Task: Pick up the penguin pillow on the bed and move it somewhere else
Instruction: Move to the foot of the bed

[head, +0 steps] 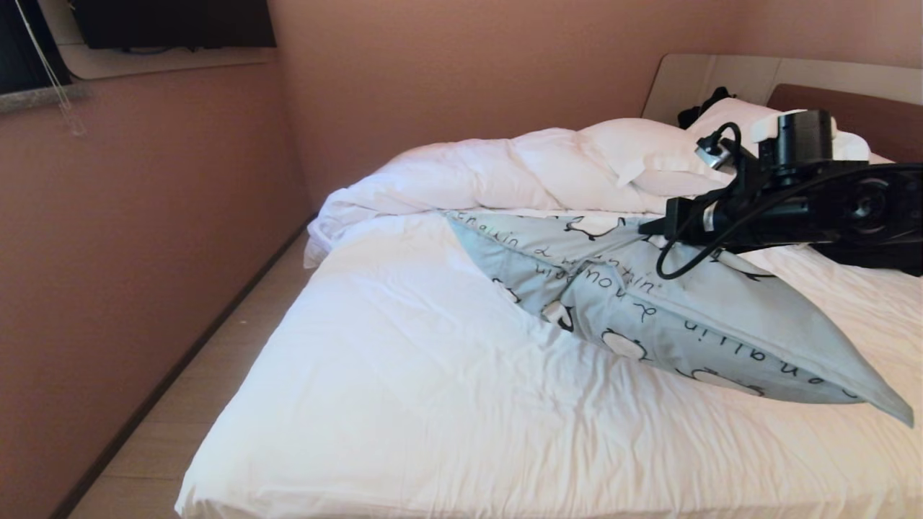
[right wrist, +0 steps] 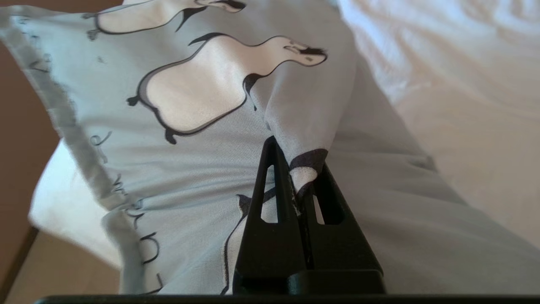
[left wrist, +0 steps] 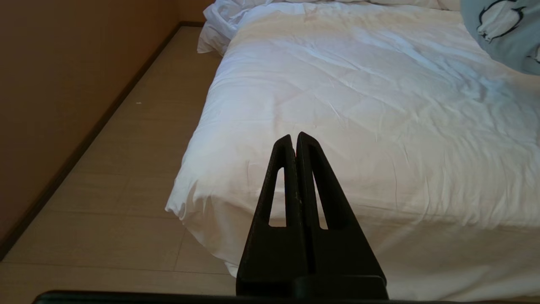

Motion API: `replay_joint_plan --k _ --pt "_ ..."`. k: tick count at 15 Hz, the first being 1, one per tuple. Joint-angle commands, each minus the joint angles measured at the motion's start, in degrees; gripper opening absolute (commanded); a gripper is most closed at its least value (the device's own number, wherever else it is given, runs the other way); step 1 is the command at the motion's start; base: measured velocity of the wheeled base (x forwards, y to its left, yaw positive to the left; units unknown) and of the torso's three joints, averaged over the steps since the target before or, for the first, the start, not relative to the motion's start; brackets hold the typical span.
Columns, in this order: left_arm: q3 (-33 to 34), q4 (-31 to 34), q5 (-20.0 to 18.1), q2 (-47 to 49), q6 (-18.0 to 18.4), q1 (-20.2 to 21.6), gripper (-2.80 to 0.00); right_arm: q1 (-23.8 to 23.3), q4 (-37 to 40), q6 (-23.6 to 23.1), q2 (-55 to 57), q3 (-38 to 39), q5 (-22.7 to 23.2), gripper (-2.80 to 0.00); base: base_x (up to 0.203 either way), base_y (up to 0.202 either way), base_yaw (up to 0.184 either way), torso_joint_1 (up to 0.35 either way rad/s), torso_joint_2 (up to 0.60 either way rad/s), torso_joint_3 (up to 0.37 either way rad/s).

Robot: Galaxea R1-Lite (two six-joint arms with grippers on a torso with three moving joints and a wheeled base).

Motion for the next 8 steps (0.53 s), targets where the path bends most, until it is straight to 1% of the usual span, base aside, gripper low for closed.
replay_joint_plan --k 1,4,6,8 --pt "0.2 0.0 0.0 0.0 0.0 0.0 -2.80 2.2 -18.6 -0.1 5.7 -1.7 -5.0 -2.80 0.000 0.000 0.000 0.000 0.00 0.000" --pt "0.2 -0.1 0.0 0.0 0.0 0.0 -2.80 4.5 -19.6 -1.7 11.4 -7.7 -10.9 -2.80 0.000 0.000 0.000 0.000 0.00 0.000" --pt "0.2 0.0 0.0 0.0 0.0 0.0 -2.80 6.3 -19.6 -4.3 15.0 -12.4 -15.9 -2.80 0.000 0.000 0.000 0.000 0.00 0.000" --pt "0.2 0.0 0.0 0.0 0.0 0.0 -2.80 8.4 -19.5 -5.1 18.1 -17.1 -18.6 -2.80 0.000 0.000 0.000 0.000 0.00 0.000"
